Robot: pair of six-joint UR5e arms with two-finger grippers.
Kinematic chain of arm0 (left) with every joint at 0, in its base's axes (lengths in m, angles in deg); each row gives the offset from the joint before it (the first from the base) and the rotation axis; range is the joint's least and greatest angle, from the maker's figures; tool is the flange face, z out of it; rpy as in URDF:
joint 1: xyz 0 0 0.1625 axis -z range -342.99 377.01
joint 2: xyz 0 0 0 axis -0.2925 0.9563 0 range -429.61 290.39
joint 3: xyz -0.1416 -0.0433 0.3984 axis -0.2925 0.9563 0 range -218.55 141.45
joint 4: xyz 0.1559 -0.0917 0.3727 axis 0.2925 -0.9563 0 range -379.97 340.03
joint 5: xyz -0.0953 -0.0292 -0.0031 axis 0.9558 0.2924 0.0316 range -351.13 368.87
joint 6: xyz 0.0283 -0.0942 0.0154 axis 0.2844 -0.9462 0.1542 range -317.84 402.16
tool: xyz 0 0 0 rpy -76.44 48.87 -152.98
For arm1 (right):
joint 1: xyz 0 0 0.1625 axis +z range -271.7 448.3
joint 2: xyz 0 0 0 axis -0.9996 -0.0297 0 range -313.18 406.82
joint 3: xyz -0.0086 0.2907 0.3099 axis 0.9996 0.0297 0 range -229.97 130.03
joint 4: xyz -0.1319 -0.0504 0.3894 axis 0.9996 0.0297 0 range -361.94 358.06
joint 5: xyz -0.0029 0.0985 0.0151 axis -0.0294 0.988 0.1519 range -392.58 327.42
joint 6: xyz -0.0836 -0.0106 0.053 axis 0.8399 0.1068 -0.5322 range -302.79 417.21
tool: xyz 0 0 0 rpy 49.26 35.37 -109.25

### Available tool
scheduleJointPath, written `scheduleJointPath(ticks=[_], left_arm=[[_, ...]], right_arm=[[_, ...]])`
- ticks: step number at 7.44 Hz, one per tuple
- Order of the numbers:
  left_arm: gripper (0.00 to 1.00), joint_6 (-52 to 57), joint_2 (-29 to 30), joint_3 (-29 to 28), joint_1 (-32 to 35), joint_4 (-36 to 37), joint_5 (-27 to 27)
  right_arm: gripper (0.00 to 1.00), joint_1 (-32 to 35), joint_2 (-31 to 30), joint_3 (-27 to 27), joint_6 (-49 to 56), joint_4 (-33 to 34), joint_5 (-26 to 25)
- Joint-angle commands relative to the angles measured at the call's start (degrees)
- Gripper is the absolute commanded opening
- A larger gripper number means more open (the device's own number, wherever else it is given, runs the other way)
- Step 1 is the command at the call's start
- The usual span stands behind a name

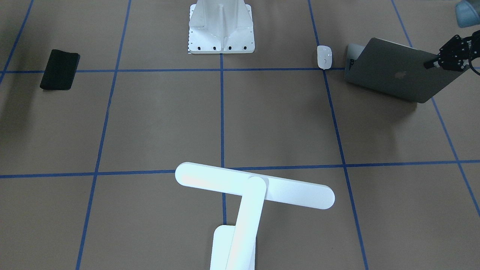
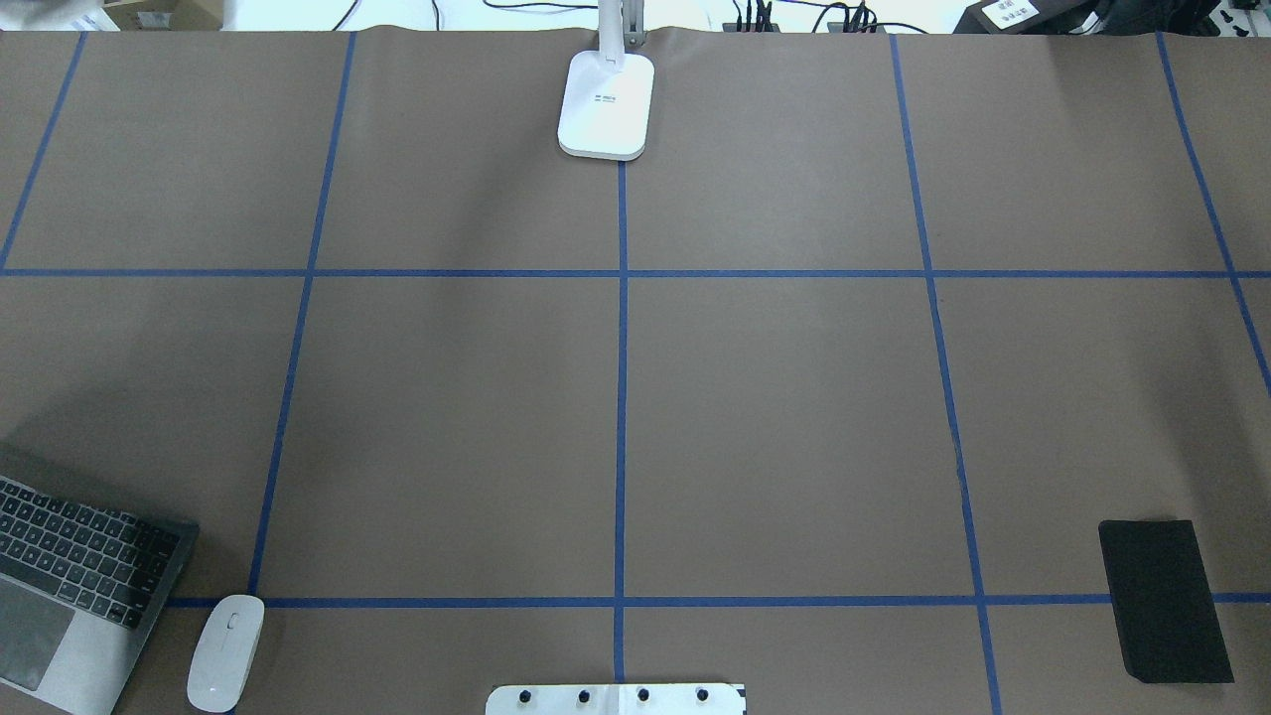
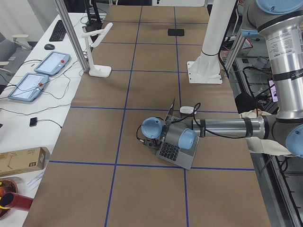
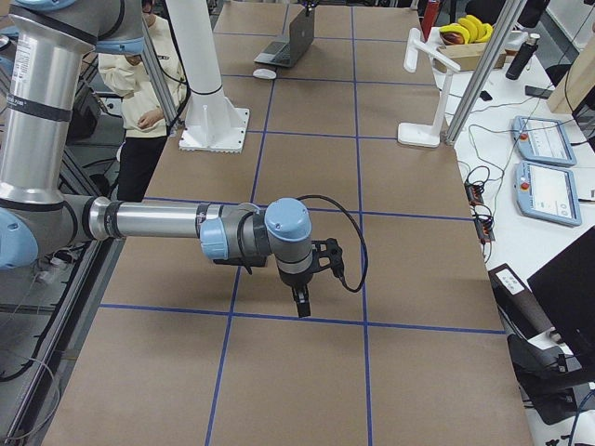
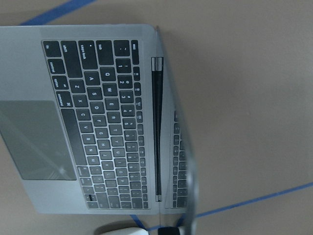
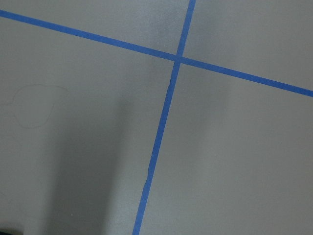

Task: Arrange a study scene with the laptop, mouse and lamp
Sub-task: 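Grip the grey laptop edge with the left gripper and drag it farther away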

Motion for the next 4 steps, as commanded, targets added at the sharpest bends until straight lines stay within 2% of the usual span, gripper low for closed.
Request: scheduleJointPath(ticks=[1, 4], left_arm=[[0.0, -0.1, 5.2, 1.0, 0.3, 6.6, 1.5], [0.0, -0.1, 15.3, 3.6, 2.4, 20.4, 1.5]], right_arm=[[1.0, 0.0, -0.7, 0.0, 0.1, 0.0, 0.0], [1.0, 0.1, -1.4, 0.0, 0.2, 0.0, -0.1]])
